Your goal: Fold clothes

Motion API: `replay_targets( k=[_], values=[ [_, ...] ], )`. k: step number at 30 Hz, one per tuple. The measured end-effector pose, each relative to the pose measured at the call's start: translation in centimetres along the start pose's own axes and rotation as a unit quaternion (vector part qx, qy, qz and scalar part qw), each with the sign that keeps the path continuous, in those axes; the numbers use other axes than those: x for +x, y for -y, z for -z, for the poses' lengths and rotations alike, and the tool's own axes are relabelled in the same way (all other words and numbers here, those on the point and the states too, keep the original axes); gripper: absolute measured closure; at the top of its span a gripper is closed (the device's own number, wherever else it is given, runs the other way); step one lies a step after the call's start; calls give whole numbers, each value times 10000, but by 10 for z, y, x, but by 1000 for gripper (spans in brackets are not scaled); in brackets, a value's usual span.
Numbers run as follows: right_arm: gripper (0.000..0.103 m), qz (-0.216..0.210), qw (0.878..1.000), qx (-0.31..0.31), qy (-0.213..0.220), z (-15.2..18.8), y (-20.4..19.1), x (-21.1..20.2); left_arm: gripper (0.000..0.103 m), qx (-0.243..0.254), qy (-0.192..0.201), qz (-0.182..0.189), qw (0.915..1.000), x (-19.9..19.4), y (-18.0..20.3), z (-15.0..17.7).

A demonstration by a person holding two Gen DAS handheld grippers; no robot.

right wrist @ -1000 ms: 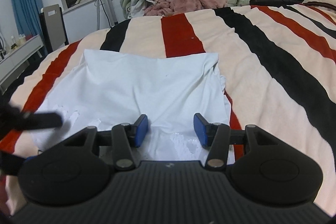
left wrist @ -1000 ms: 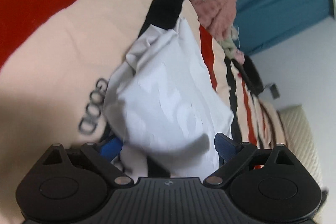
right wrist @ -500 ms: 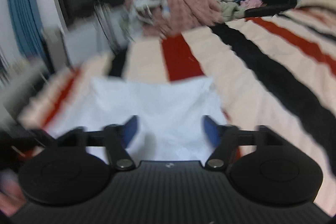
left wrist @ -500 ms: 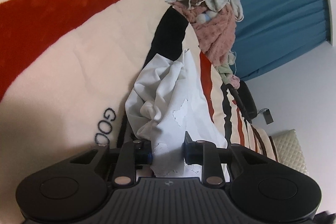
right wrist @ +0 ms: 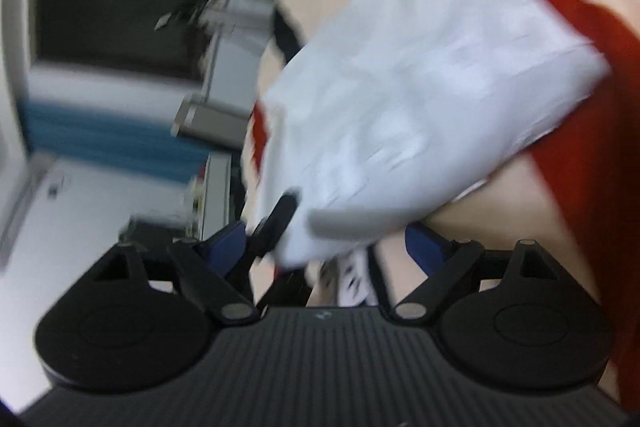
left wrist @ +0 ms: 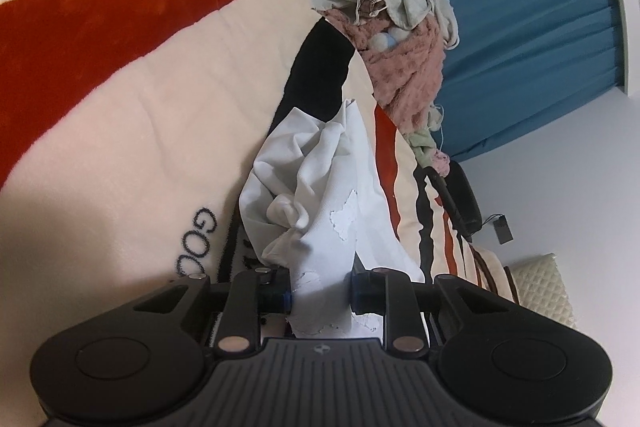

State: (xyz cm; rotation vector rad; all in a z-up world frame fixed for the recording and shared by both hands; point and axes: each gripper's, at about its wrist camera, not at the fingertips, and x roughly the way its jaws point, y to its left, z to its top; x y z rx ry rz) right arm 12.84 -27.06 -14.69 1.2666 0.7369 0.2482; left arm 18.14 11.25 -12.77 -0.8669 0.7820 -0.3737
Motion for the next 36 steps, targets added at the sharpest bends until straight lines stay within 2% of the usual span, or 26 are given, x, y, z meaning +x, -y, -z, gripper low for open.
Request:
replay_targets(
  k=[2, 5, 10, 12, 14, 17, 20, 26, 36],
  values=[
    [33, 146, 9986, 425, 277, -5, 14, -8, 78, -20, 9, 8, 10000, 0, -1, 0],
    [35, 223, 9916, 1040, 741, -12, 33, -21, 78, -15, 21, 1, 10000, 0, 0, 1],
    [36, 113, 9859, 1411, 894, -21, 42, -22, 78, 24, 55, -59, 10000, 2, 0, 3],
    [51, 213, 9860, 1385, 908, -20, 42, -22, 78, -28, 38, -25, 10000, 2, -1, 2],
    [60, 313, 9859, 1358, 921, -20, 42, -22, 78, -28, 22, -18, 10000, 1, -1, 2],
    [69, 460, 9858, 1309, 945, -20, 41, -22, 78, 49, 23, -12, 10000, 1, 1, 2],
    [76, 531, 9880, 995, 1056, -22, 36, -28, 78, 84, -1, 34, 10000, -1, 3, 2],
    [82, 537, 9882, 234, 1416, -26, 13, -44, 80, 37, -91, 109, 9999, -4, 20, 5],
    [83, 319, 9771, 20, 2102, -40, -28, -114, 80, 297, -632, 807, 9943, -8, 89, 5]
  ],
)
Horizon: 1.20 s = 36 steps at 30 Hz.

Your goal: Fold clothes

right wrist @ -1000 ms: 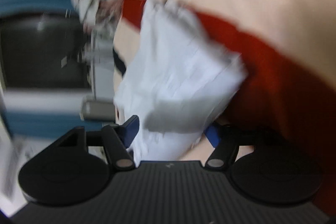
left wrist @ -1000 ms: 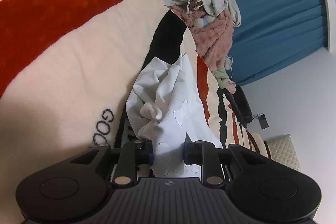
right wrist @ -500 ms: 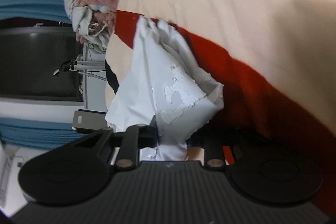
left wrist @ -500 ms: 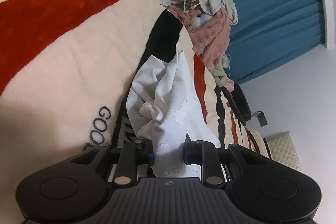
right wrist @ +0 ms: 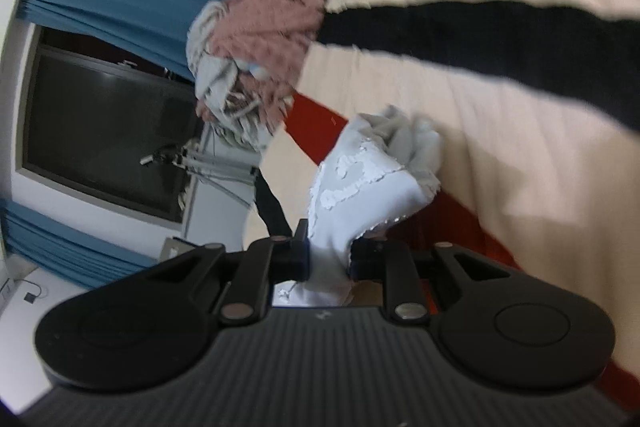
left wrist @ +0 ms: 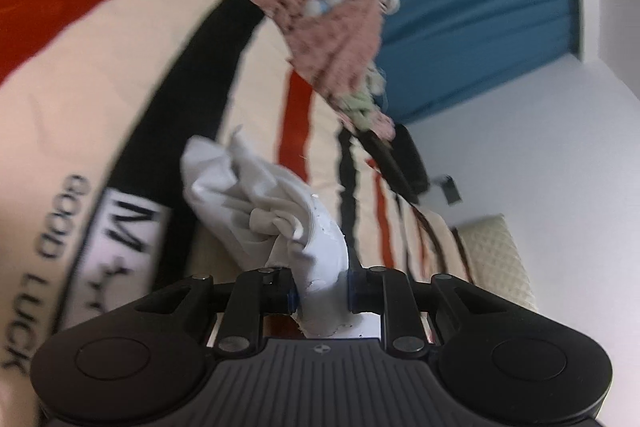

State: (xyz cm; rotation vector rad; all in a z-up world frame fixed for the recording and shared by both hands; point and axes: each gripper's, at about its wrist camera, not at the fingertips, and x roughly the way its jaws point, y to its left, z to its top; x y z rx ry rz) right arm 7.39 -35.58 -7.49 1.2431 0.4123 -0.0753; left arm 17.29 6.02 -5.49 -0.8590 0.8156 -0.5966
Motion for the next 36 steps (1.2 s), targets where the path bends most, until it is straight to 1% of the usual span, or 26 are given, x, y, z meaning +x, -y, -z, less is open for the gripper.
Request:
replay_targets(
  k=[4, 5, 8, 12, 13, 14, 16, 18, 19, 21, 22, 24, 25, 27, 29, 30, 31, 32, 33, 34, 35, 36],
  values=[
    [83, -86, 9995, -33, 310, -30, -16, -24, 80, 76, -346, 151, 9993, 25, 35, -5],
    [83, -43, 9994, -75, 348, -41, -19, -24, 80, 90, -435, 163, 9989, 33, 44, -6],
    [83, 104, 9990, -135, 404, -77, -22, -23, 80, 114, -711, 70, 9974, 76, 71, -15],
    [83, 421, 9987, 94, 276, -140, -14, 10, 81, 583, -1009, -253, 9929, 154, 118, -34],
    [83, 491, 9982, 116, 308, -154, -14, 18, 82, 698, -1053, -309, 9915, 174, 131, -40],
    [83, 517, 9979, 67, 382, -168, -18, 26, 82, 763, -1037, -296, 9912, 192, 145, -46],
    [83, 433, 9970, -270, 583, -195, -35, 38, 82, 835, -894, -184, 9923, 223, 169, -59],
    [83, 226, 9945, -513, 884, -221, -50, 47, 82, 1014, -701, 38, 9924, 249, 195, -71],
    [83, 104, 9927, -605, 1036, -233, -56, 50, 82, 1255, -539, 208, 9904, 259, 207, -75],
    [83, -91, 9876, -883, 1295, -246, -57, 57, 82, 1664, -222, 497, 9846, 278, 218, -74],
    [83, -177, 9845, -1022, 1418, -252, -57, 60, 82, 1812, -117, 571, 9817, 287, 219, -72],
    [83, -52, 9815, -1218, 1474, -252, -40, 73, 82, 1962, -104, 444, 9795, 309, 208, -61],
    [83, 175, 9831, -1239, 1337, -247, -23, 84, 82, 2041, -188, 265, 9784, 320, 197, -53],
    [82, 636, 9844, -1264, 1045, -239, 10, 106, 82, 2282, -429, -168, 9725, 337, 167, -33],
    [82, 1217, 9864, -1006, 464, -225, 50, 124, 82, 2569, -736, -526, 9622, 344, 137, -11],
    [82, 1496, 9847, -873, 180, -218, 69, 133, 82, 2712, -900, -695, 9558, 347, 123, 0],
    [81, 1674, 9831, -736, -22, -209, 85, 137, 82, 2853, -1063, -863, 9486, 350, 110, 11],
    [79, 1682, 9834, -679, -37, -204, 89, 135, 80, 2997, -1176, -988, 9416, 351, 99, 20],
    [77, 1689, 9837, -622, -52, -199, 94, 132, 79, 3122, -1174, -1003, 9374, 347, 97, 26],
    [76, 1708, 9836, -575, -69, -194, 97, 129, 77, 3165, -1187, -1011, 9357, 343, 100, 27],
    [76, 1835, 9809, -630, -98, -191, 91, 126, 74, 3208, -1210, -1032, 9337, 339, 105, 26],
    [76, 1962, 9778, -723, -112, -191, 80, 122, 73, 3304, -1225, -1057, 9299, 333, 111, 27]
  ],
)
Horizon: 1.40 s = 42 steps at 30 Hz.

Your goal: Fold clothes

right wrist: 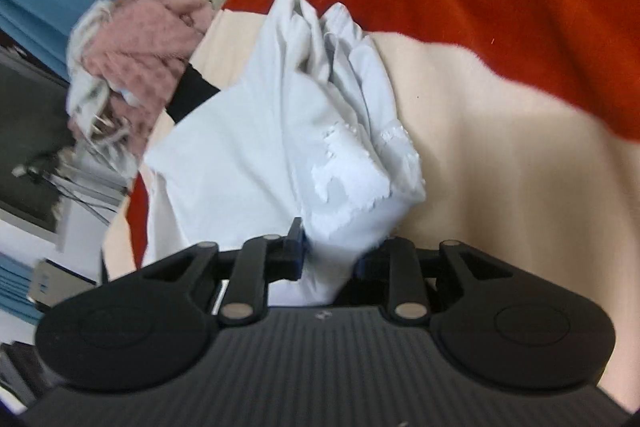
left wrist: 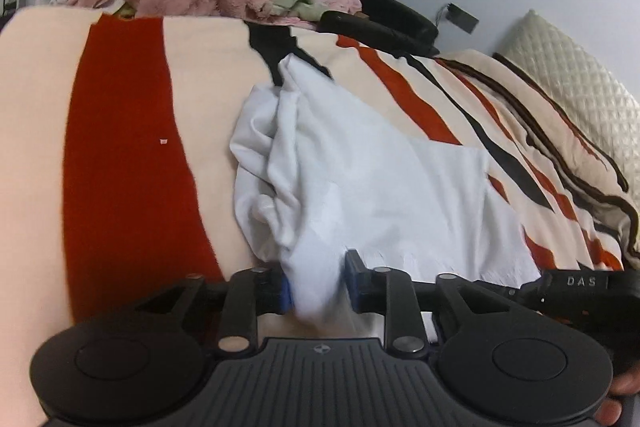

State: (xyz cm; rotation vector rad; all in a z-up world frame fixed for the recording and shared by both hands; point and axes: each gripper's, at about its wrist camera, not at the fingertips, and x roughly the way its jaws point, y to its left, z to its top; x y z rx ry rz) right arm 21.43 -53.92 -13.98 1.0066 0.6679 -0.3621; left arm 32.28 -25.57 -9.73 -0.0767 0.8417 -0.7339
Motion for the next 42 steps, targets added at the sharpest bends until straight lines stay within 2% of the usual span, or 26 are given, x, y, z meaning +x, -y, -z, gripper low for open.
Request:
replay_targets(
  k=[4, 8, 10, 12, 14, 20, 26, 30, 34, 37, 42],
  values=[
    [76, 392, 9971, -635, 172, 5, -38, -46, 63, 320, 33, -80, 9995, -40, 22, -15],
    [76, 90, 9942, -997, 381, 17, -69, -98, 53, 702, 386, -74, 9968, -107, 53, -21],
    [71, 18, 9912, -1230, 482, 25, -82, -124, 49, 858, 552, -97, 9947, -142, 68, -21],
    [32, -25, 9875, -1436, 643, 35, -94, -150, 38, 984, 746, -147, 9922, -176, 81, -17],
    [12, -55, 9828, -1620, 885, 47, -106, -179, 23, 1067, 979, -221, 9892, -211, 93, -12],
    [14, -93, 9652, -2291, 1258, 89, -128, -245, 0, 1227, 1455, -340, 9811, -307, 118, 16],
    [14, -135, 9433, -2793, 1790, 133, -132, -288, 0, 1490, 1778, -252, 9724, -370, 131, 60],
    [14, -168, 9278, -3109, 2054, 162, -123, -297, 0, 1610, 1952, -301, 9670, -390, 136, 90],
    [14, -150, 9192, -3184, 2314, 183, -106, -296, 0, 1693, 2095, -645, 9609, -398, 136, 115],
    [14, -165, 9113, -3254, 2518, 199, -95, -295, 0, 1577, 2244, -613, 9597, -404, 129, 128],
    [14, -277, 9083, -3277, 2585, 216, -87, -288, 0, 1523, 2341, -735, 9574, -407, 116, 148]
  ],
)
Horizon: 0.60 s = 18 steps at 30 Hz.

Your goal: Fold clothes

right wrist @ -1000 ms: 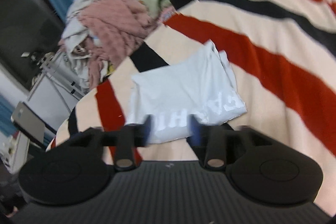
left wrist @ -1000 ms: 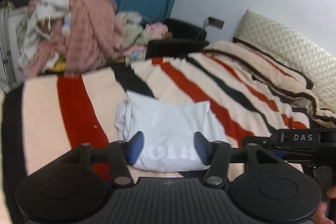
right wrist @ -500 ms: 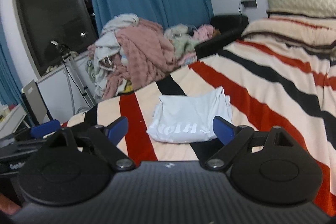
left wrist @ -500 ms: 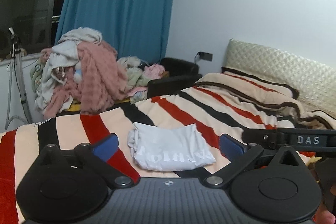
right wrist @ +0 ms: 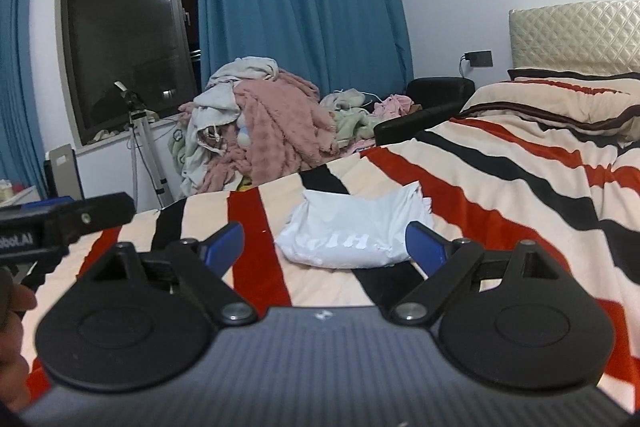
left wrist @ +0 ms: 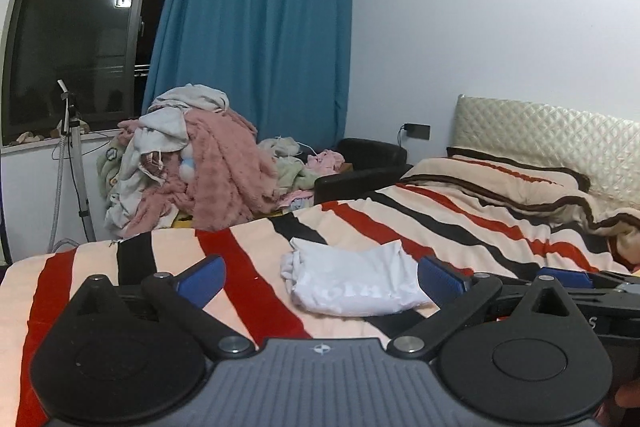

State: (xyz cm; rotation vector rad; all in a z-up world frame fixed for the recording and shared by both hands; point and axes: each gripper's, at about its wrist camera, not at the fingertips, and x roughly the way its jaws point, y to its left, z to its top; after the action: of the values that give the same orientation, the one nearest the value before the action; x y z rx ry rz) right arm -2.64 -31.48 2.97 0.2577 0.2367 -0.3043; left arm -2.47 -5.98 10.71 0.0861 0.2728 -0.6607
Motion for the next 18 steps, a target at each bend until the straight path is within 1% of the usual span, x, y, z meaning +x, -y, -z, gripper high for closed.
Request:
replay_targets(
  k=[3, 8, 13, 18],
  values=[
    [14, -22, 10000, -73, 24, 10, -5, 1, 0, -44, -76, 5, 10000, 0, -8, 13],
    [14, -67, 9999, -81, 6, 25, -7, 6, 0, -113, -23, -177, 9998, 2, -19, 29],
    [14, 125, 9999, -15, -83, 34, -4, 16, 0, -199, -128, -105, 9997, 7, -24, 39],
    [14, 203, 9997, 65, -139, 37, -1, 20, 0, -179, -23, -188, 9997, 10, -23, 45]
  ],
)
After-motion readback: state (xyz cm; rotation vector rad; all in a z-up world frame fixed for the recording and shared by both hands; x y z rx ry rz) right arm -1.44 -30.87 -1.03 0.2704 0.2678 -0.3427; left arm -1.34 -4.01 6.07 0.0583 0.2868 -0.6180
